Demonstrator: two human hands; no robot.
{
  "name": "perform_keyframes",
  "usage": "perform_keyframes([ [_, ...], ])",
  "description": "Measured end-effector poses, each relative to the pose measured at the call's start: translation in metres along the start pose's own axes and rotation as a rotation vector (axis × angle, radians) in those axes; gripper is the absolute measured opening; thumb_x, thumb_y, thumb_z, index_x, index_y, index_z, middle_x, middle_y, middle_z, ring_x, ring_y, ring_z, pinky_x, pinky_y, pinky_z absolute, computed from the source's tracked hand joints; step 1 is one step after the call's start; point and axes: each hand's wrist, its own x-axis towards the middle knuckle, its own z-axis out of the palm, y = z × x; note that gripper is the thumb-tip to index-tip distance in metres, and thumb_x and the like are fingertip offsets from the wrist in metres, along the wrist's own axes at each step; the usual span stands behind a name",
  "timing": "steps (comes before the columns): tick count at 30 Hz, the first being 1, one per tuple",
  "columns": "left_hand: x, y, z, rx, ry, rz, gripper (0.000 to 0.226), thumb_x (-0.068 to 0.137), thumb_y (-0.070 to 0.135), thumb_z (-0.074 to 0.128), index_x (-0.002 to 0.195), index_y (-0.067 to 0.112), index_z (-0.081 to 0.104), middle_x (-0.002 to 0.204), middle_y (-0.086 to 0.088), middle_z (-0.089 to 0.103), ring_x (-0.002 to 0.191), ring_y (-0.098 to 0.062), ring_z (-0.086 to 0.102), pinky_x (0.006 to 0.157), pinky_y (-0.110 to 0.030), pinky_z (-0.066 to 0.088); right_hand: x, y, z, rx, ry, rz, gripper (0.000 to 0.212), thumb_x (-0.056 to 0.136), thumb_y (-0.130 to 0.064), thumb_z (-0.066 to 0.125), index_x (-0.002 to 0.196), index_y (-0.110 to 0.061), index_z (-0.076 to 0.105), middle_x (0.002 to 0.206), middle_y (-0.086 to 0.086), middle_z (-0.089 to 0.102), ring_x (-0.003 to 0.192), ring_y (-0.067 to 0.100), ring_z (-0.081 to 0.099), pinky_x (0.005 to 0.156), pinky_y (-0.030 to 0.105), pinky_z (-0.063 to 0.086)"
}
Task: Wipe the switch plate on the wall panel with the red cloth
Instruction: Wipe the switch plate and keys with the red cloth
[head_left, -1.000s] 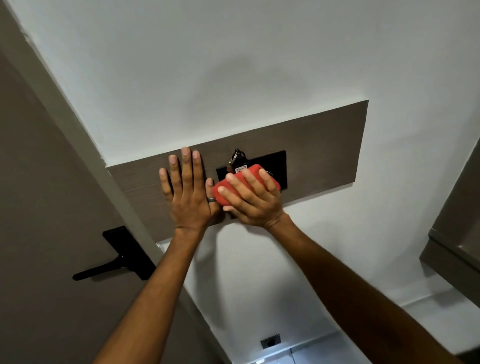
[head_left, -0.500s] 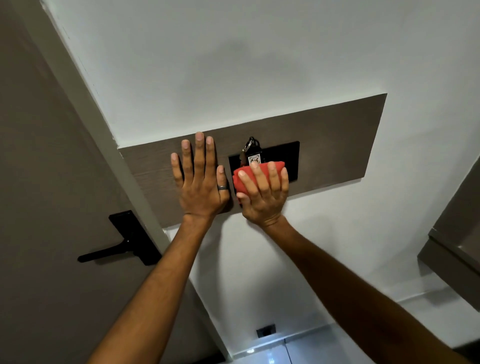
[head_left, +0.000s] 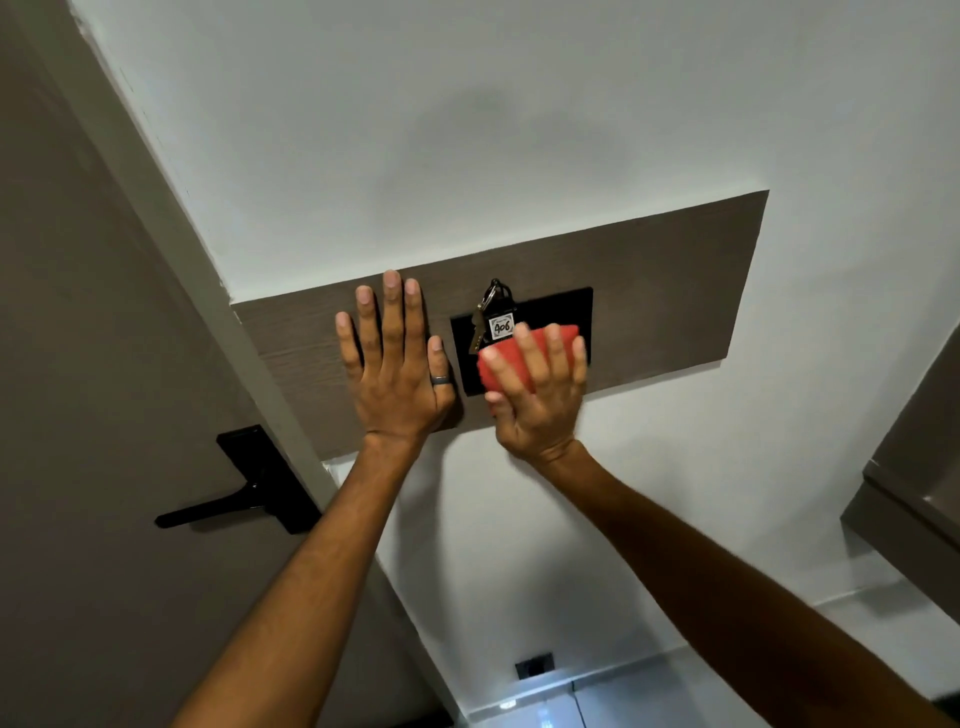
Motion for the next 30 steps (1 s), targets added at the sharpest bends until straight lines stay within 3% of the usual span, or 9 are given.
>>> perform_keyframes([
  [2,-0.002,-0.001,0.000,0.005,0.000,-0.003,0.061,0.104,0.031,0.033,0.160,0.011,0.021,0.164,-0.011,0.028,0.157,-0.024,0.001,0.129,-0.047,0.005,0.005,0.004,0.000,0.016,-0.012,-0.213,0.040,0.107,-0.043,0.042,0.138,-0.030,0.063,0.145,0.007,0.057,0.147,0.034,0.039,0.123,0.054,0.028],
  [4,-0.001,0.000,0.000,0.007,0.006,-0.006,0.060,0.104,0.031,0.033,0.160,0.010,0.022,0.163,-0.011,0.029,0.157,-0.024,0.002,0.129,-0.047,0.006,0.014,0.016,-0.002,-0.013,0.006,-0.295,0.038,0.106,-0.044,0.045,0.135,-0.031,0.065,0.144,0.007,0.058,0.144,0.034,0.042,0.121,0.053,0.030],
  [10,0.000,0.002,0.003,0.012,0.028,0.012,0.062,0.102,0.030,0.035,0.159,0.008,0.022,0.159,-0.016,0.037,0.153,-0.033,0.021,0.129,-0.046,0.004,0.016,-0.011,0.008,0.030,0.045,0.008,0.039,0.105,-0.042,0.045,0.138,-0.030,0.063,0.150,0.009,0.054,0.151,0.035,0.040,0.129,0.050,0.025],
  [16,-0.001,-0.001,0.005,0.021,0.025,0.004,0.062,0.104,0.032,0.031,0.160,0.011,0.016,0.162,-0.012,0.028,0.156,-0.024,0.004,0.129,-0.046,0.003,0.006,0.014,0.008,-0.073,0.084,-0.179,0.042,0.108,-0.047,0.038,0.137,-0.026,0.059,0.140,0.008,0.057,0.160,0.029,0.026,0.122,0.053,0.031],
  [22,0.000,0.001,0.002,0.030,0.016,-0.006,0.061,0.103,0.031,0.032,0.159,0.008,0.023,0.160,-0.014,0.033,0.156,-0.023,0.002,0.129,-0.047,0.003,0.016,-0.015,0.004,-0.015,0.030,0.242,0.057,0.108,-0.050,0.037,0.148,-0.011,0.050,0.154,0.015,0.051,0.158,0.033,0.028,0.128,0.055,0.025],
  [27,-0.001,0.001,0.002,0.038,0.014,-0.002,0.061,0.103,0.030,0.033,0.160,0.009,0.022,0.161,-0.014,0.033,0.157,-0.024,0.000,0.129,-0.047,0.003,0.020,-0.010,-0.002,-0.004,-0.001,0.217,0.054,0.110,-0.046,0.029,0.144,-0.013,0.054,0.151,0.016,0.057,0.155,0.034,0.036,0.127,0.054,0.027],
  [30,-0.001,0.001,0.003,0.040,0.020,0.000,0.061,0.103,0.030,0.033,0.159,0.008,0.022,0.160,-0.014,0.033,0.157,-0.024,0.001,0.129,-0.046,0.004,0.034,-0.010,-0.004,0.014,0.013,0.360,0.055,0.110,-0.043,0.025,0.143,-0.015,0.060,0.156,0.013,0.053,0.157,0.031,0.032,0.129,0.053,0.024],
])
